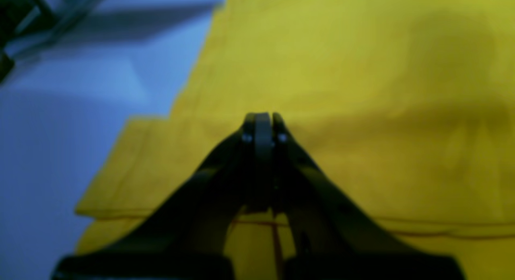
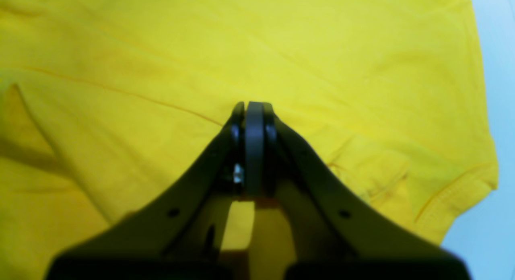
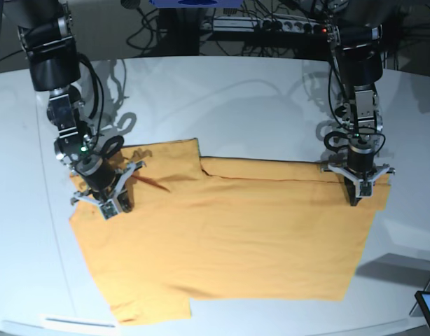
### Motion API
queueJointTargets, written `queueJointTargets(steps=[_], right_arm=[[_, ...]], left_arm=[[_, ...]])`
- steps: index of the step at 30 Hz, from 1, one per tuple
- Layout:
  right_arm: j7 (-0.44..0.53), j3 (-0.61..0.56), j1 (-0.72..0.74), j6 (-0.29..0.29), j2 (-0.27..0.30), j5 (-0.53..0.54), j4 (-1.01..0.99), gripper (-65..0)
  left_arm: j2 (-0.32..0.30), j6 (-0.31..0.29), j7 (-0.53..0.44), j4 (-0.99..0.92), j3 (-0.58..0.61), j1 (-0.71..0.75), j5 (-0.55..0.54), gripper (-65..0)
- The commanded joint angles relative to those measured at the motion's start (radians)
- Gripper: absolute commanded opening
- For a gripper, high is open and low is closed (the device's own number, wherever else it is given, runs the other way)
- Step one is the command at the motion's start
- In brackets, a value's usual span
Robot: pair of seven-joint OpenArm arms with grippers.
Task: Fold the T-shirt properly
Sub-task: 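Lower both grippers onto the folded collar edge and pinch it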
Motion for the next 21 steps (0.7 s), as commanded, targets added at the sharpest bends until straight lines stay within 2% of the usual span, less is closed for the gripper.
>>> queueJointTargets(steps=[1,3,6,8,15,21], right_arm=[[0.003,0.005,0.017,-0.004,0.008,0.002,0.003,-65.0],[0.003,0.005,0.004,-0.004,0.008,0.002,0.0,-65.0],[0.0,0.005,-0.006,-0.004,0.008,0.002,0.0,-65.0],[0.0,0.005,-0.015,-0.005,0.008,0.002,0.004,-65.0],[-0.042,0.011,-0.042,-0.005,0.008,0.003,0.007,-65.0],[-0.046,0.077,-0.105,-0.005,0.008,0.002,0.039,-65.0]], left_arm=[[-0.02,0.01,-0.006,-0.002,-0.004,-0.023,-0.001,-65.0],[-0.021,0.016,0.01,-0.022,-0.005,-0.017,-0.008,-65.0],[-0.021,0.027,0.109,-0.019,-0.005,-0.016,-0.01,-65.0],[-0.021,0.027,0.141,-0.007,-0.005,-0.014,-0.01,-65.0],[-0.014,0.027,0.158,0.039,-0.005,0.049,-0.008,-65.0],[-0.015,0.027,0.219,0.133,-0.005,0.133,-0.01,-65.0]])
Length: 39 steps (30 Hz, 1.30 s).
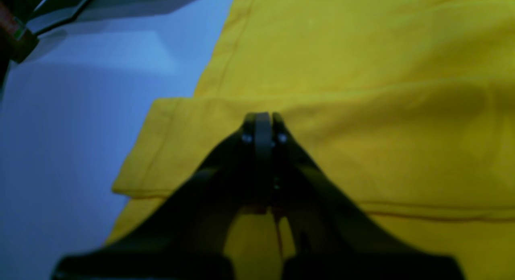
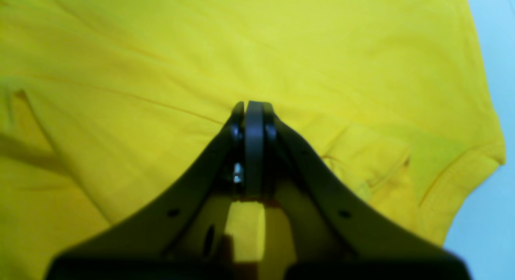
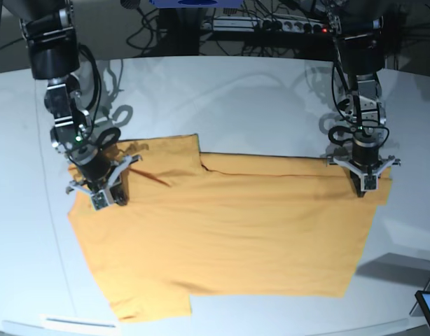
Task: Fold the T-shirt properly
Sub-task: 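Lower both grippers onto the folded collar edge and pinch it, then drag the pinched collar edge with both grippers toward the robot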
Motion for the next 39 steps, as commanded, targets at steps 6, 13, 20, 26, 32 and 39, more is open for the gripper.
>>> queueJointTargets(steps=[6,13,20,26,32,39], right_arm=[[-0.103,0.006,-0.08,-0.011,0.016,-0.024,0.065,-65.0],[-0.155,0.047,-0.186,-0.011,0.016,-0.025,0.196,-65.0],[-0.158,0.047,-0.241,-0.011,0.022,-0.025,0.236,-65.0],[-0.16,0.047,-0.279,-0.011,0.02,-0.025,0.269,-65.0],[-0.16,0.046,-0.281,-0.011,0.019,-0.025,0.269,-65.0],[-0.16,0.044,-0.281,-0.011,0.022,-0.025,0.263,-65.0]], left_arm=[[-0.007,-0.004,0.14,0.122,-0.003,0.102,0.016,-65.0],[0.018,-0.004,0.207,0.297,-0.073,0.222,0.016,-65.0],[0.053,-0.004,0.239,0.39,-0.139,0.308,0.027,-65.0],[0.053,-0.004,0.232,0.447,-0.144,0.352,0.026,-65.0],[0.047,-0.004,0.239,0.58,-0.149,0.338,0.026,-65.0],[0.044,-0.006,0.321,0.55,-0.193,0.206,0.029,-65.0]])
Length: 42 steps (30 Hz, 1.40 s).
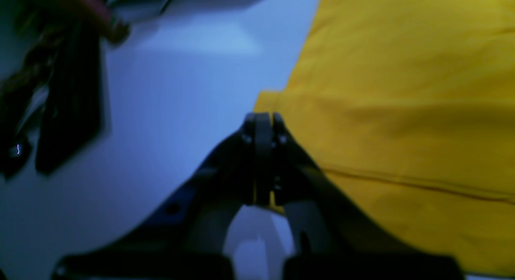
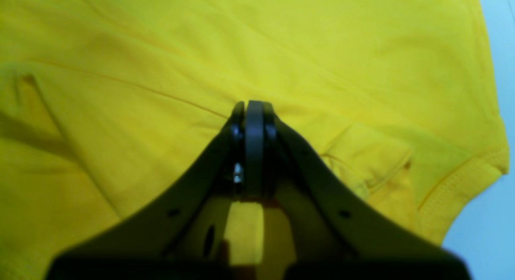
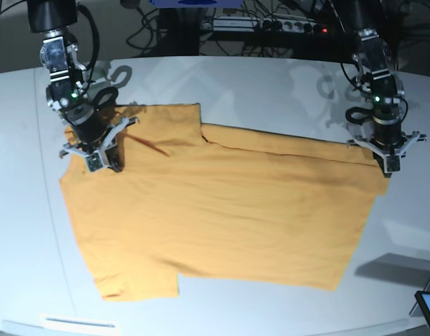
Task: Fold the T-shirt properly
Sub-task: 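Drag the pinched collar edge with both grippers toward the robot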
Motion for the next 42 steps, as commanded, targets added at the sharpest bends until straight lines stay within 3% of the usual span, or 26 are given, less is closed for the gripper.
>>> queueJointTargets(steps=[1,10,19,29,42], right_arm=[[-0.1,-0.004,-0.014,0.01,0.01,-0.026,-0.013,-65.0],[-0.1,-0.007,-0.01,0.01,0.012,-0.026,-0.013,-65.0],[-0.1,-0.008,-0.008,0.01,0.01,-0.028,-0.013,-65.0],[-0.1,-0.005,-0.016,0.01,0.03,-0.028,-0.013,-65.0],[-0.1,-0.002,-0.05,0.01,0.033,-0.028,-0.007,-65.0]], left_arm=[[-0.022,-0.002,-0.02,0.012,0.003,-0.035,0.002,-65.0],[-0.12,-0.002,-0.018,-0.249,0.124,-0.204,0.002,-65.0],[-0.125,-0.002,-0.06,-0.343,0.224,-0.258,0.002,-65.0],[-0.128,-0.002,-0.061,-0.519,0.239,-0.242,0.002,-65.0],[-0.158,-0.002,-0.06,-0.468,0.232,-0.041,-0.001,-65.0]])
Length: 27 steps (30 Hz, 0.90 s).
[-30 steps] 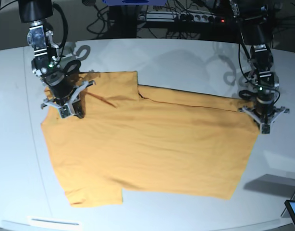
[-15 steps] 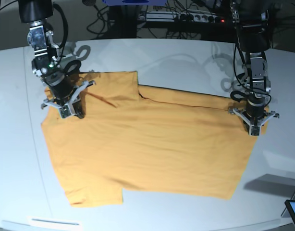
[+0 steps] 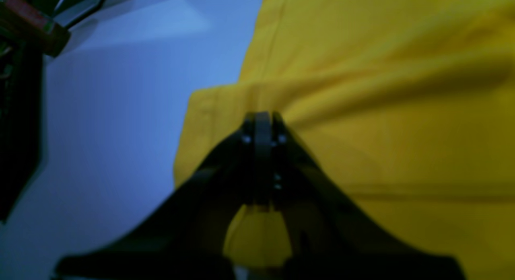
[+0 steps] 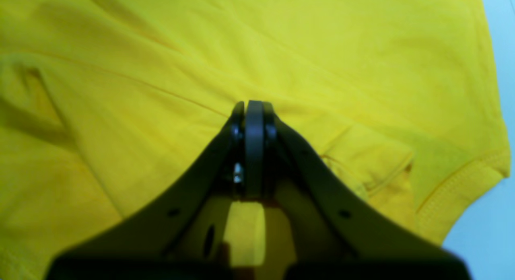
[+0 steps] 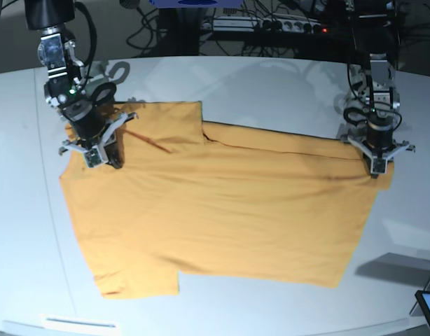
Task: Fold the T-shirt properly
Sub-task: 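Drag the pinched collar edge with both grippers toward the robot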
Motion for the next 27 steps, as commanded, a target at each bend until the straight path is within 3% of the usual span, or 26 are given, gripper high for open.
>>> queueJointTargets(steps=[1,10,16,21,27], right_arm=[[-0.123,0.002,-0.024,0.003,0.016,-0.036,-0.012,-65.0],[-0.123,0.01,-0.058,0.003,0.016,-0.036,-0.011,-65.0],[-0.123,0.082,-0.092,0.004,0.016,-0.036,0.032,-65.0],[-0.123,0.079,-0.095,0.006,0.032,-0.036,0.035,-65.0],[-0.123,0.077,-0.093,0.006,0.028,-0.036,0.035,-65.0]], left_arm=[[0.001,-0.033,0.221,-0.032,0.001,0.037,0.026,-65.0],[0.005,-0.03,0.225,0.097,0.0,0.152,0.019,-65.0],[0.077,-0.03,0.225,0.218,-0.151,0.238,0.029,-65.0],[0.079,-0.03,0.231,0.299,-0.181,0.267,0.029,-65.0],[0.074,-0.033,0.403,0.487,-0.217,0.244,0.026,-65.0]])
